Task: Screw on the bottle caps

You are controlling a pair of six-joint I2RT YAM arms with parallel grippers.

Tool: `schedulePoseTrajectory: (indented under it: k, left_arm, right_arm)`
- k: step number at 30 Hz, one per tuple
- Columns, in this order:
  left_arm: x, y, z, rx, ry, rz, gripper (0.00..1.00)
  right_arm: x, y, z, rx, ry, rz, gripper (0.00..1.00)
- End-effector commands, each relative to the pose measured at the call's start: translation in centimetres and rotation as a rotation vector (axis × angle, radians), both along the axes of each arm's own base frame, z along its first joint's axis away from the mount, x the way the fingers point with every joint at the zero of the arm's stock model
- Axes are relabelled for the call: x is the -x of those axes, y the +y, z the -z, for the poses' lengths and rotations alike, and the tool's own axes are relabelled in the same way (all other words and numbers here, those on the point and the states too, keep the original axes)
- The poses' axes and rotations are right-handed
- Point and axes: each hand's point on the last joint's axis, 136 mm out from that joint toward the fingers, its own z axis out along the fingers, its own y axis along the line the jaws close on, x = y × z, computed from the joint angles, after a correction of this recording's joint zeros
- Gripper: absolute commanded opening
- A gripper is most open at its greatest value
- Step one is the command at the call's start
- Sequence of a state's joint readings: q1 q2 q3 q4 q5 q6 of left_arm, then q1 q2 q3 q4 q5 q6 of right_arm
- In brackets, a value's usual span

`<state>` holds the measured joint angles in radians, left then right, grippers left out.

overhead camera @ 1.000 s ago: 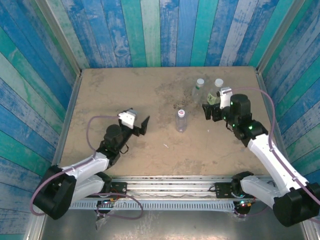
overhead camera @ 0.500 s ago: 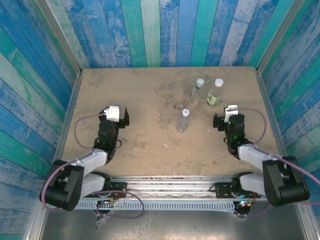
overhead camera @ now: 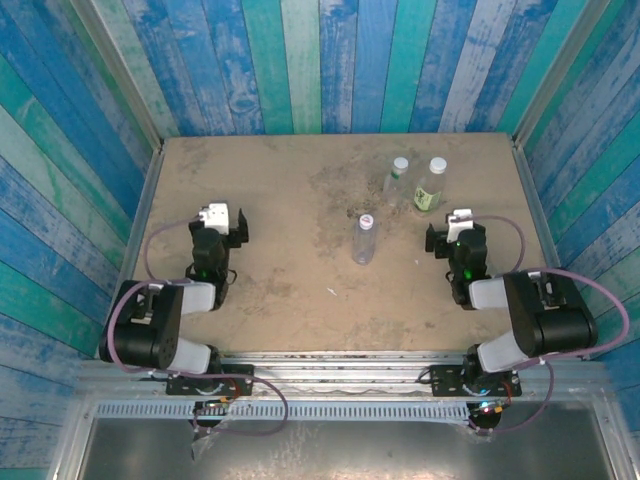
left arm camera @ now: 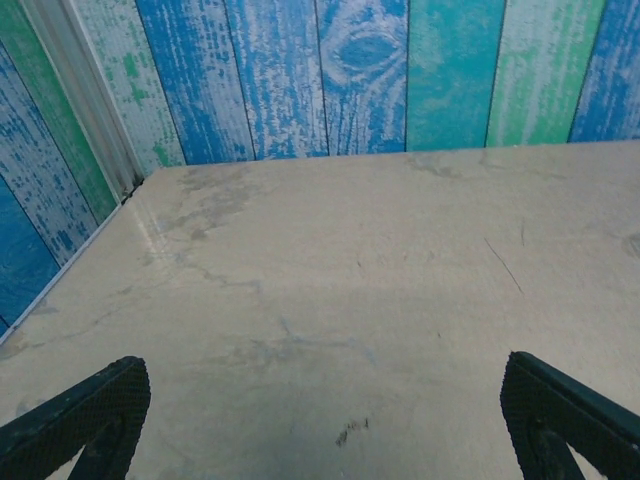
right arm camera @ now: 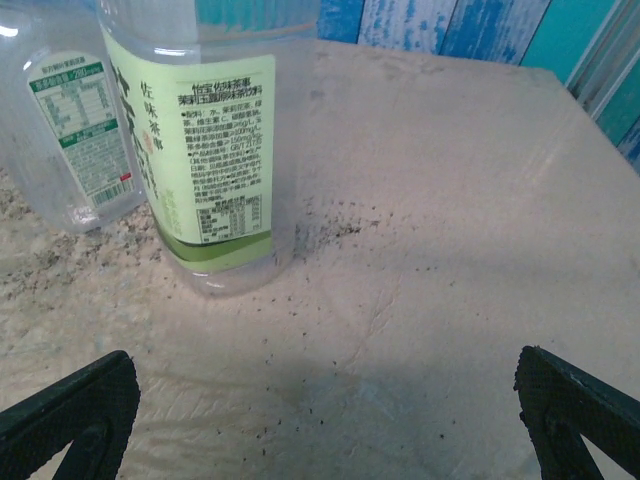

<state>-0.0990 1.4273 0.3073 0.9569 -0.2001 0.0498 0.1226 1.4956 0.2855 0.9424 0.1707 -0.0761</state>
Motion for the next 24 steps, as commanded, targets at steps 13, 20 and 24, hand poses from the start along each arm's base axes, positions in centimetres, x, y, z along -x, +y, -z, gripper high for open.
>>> schedulePoseTrajectory:
  k: [13, 20, 24]
  left_arm:
    - [0.06, 1.29, 1.50, 0.092, -0.001, 0.023, 0.94]
    - [0.02, 1.26, 1.43, 0.093, -0.005, 0.025, 0.94]
    - [0.01, 1.26, 1.39, 0.092, -0.005, 0.025, 0.94]
  right_arm:
    - [-2.57, -0.31, -1.34, -0.022, 0.008, 0.002, 1.00]
    - [-2.57, -0.28, -1.36, -0.021, 0.007, 0.001, 1.00]
    - [-2.60, -0.30, -1.37, -0.021, 0.008, 0.001, 1.00]
